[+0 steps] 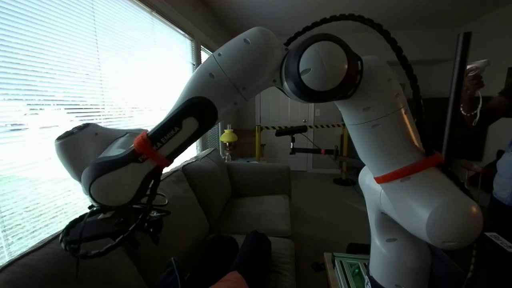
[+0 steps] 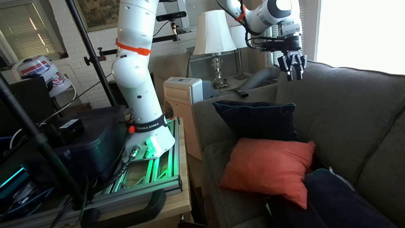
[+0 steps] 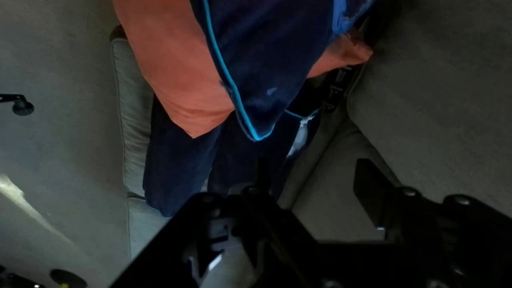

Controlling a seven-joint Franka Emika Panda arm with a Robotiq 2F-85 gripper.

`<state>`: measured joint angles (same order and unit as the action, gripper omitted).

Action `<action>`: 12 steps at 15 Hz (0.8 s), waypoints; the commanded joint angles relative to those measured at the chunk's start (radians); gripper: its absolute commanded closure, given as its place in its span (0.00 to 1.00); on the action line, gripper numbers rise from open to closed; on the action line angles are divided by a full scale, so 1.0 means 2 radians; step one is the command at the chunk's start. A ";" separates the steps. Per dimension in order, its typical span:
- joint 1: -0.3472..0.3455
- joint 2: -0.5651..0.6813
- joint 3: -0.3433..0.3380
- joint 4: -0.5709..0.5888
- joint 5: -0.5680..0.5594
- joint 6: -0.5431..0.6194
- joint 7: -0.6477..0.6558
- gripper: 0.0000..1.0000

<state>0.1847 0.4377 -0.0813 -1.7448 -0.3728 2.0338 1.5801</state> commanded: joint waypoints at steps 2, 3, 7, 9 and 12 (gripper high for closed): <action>-0.002 0.004 0.011 -0.057 -0.011 0.030 -0.059 0.05; 0.002 0.007 0.010 -0.066 -0.019 0.030 -0.065 0.00; 0.022 0.023 0.000 -0.101 -0.085 0.050 -0.050 0.00; 0.031 0.032 -0.004 -0.118 -0.122 0.073 -0.039 0.00; 0.049 0.049 -0.017 -0.133 -0.202 0.099 0.007 0.00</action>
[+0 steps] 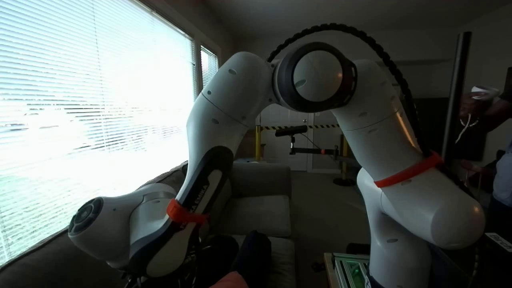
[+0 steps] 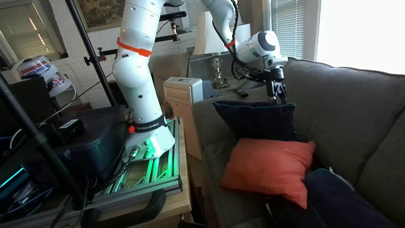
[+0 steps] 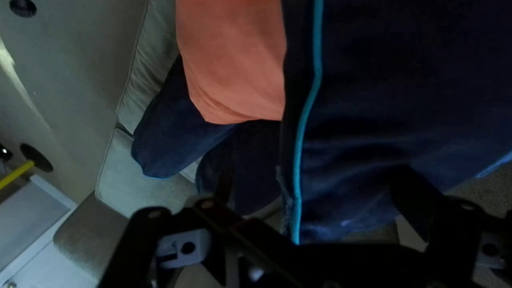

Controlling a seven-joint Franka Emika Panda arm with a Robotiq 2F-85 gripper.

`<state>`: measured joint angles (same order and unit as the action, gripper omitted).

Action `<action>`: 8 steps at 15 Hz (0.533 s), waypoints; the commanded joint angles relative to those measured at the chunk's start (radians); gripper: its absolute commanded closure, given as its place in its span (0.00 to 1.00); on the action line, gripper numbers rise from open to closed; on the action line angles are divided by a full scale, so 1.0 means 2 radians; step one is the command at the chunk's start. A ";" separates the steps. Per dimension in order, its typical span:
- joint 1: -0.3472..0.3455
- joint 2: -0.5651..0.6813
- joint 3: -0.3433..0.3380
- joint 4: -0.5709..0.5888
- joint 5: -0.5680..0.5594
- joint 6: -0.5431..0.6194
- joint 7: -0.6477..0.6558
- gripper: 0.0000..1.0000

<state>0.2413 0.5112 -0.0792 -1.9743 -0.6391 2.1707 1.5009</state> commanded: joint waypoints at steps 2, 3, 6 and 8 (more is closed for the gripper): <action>0.029 0.020 -0.024 -0.023 -0.129 0.039 0.097 0.00; 0.033 0.024 -0.026 -0.023 -0.160 0.036 0.127 0.00; 0.030 0.035 -0.016 -0.019 -0.217 0.020 0.231 0.00; 0.021 0.031 -0.010 -0.030 -0.231 0.014 0.292 0.00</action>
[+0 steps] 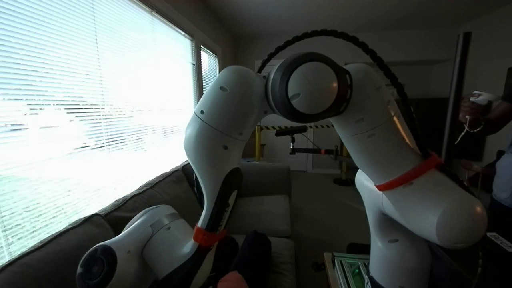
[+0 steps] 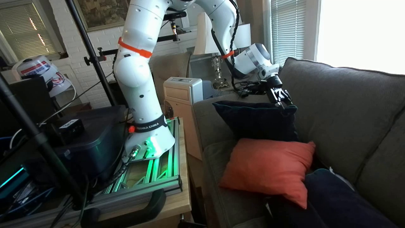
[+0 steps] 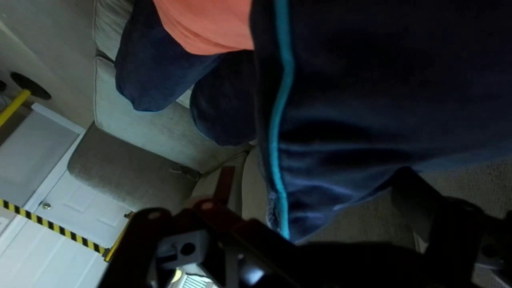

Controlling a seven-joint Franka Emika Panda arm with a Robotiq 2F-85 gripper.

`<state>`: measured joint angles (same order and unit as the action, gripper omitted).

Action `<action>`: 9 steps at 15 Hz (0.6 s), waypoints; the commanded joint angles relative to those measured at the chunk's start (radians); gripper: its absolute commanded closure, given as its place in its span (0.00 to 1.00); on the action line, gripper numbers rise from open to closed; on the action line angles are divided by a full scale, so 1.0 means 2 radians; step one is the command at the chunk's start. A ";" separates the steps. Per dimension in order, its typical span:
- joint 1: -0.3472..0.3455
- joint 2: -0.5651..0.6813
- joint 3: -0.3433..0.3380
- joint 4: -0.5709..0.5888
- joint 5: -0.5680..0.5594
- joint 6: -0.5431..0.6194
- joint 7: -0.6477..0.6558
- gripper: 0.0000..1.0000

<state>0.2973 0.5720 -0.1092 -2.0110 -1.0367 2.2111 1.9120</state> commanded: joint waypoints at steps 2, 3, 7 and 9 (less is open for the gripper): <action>-0.013 0.002 0.012 -0.018 -0.036 -0.014 0.126 0.00; -0.015 0.003 0.013 -0.021 -0.037 -0.020 0.141 0.00; -0.024 0.011 0.020 -0.026 -0.038 -0.037 0.183 0.42; -0.030 0.016 0.027 -0.023 -0.029 -0.041 0.198 0.58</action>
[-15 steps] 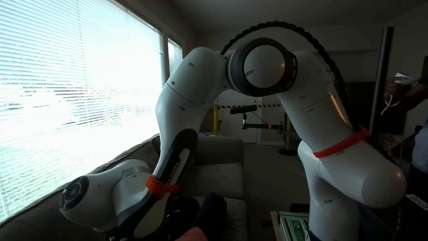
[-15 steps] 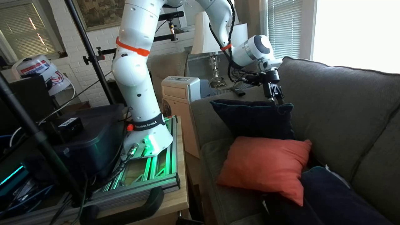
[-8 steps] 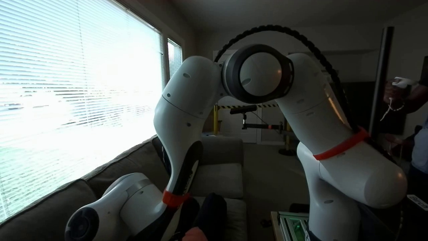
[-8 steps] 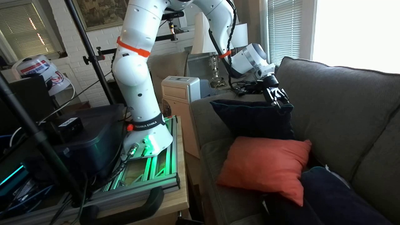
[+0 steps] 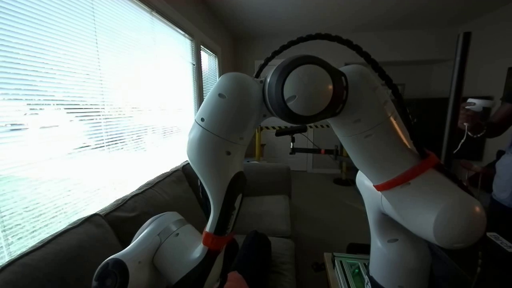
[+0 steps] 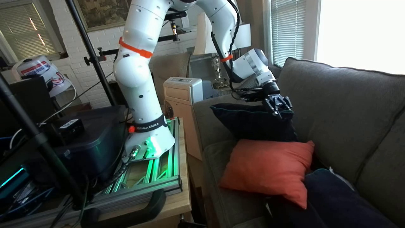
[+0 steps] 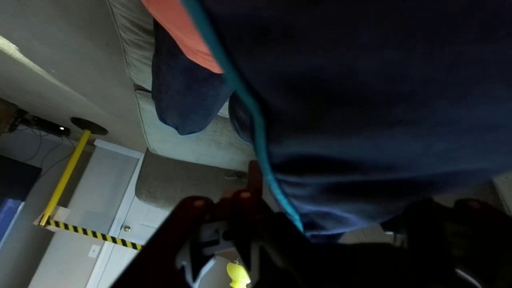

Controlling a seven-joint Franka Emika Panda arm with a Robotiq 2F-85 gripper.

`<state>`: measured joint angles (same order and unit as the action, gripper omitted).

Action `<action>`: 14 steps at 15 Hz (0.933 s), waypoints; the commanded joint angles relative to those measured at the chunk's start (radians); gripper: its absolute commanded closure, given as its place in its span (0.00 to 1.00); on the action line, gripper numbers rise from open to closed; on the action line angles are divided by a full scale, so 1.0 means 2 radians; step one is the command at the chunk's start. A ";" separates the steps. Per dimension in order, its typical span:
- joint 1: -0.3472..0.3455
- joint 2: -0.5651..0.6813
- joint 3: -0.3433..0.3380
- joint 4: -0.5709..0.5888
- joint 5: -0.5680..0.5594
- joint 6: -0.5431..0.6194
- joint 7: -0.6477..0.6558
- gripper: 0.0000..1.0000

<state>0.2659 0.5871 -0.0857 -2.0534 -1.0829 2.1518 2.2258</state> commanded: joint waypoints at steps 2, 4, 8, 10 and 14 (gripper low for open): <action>-0.024 0.013 0.024 0.001 0.016 -0.011 0.051 0.74; -0.037 0.016 0.035 0.003 0.048 -0.008 0.053 0.89; -0.064 0.012 0.054 0.005 0.146 0.008 0.016 1.00; -0.076 0.007 0.060 0.011 0.198 0.016 -0.021 0.98; -0.090 -0.010 0.060 0.028 0.312 0.018 -0.104 0.98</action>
<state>0.1178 0.5907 0.0167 -2.0072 -0.6175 2.1662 2.1241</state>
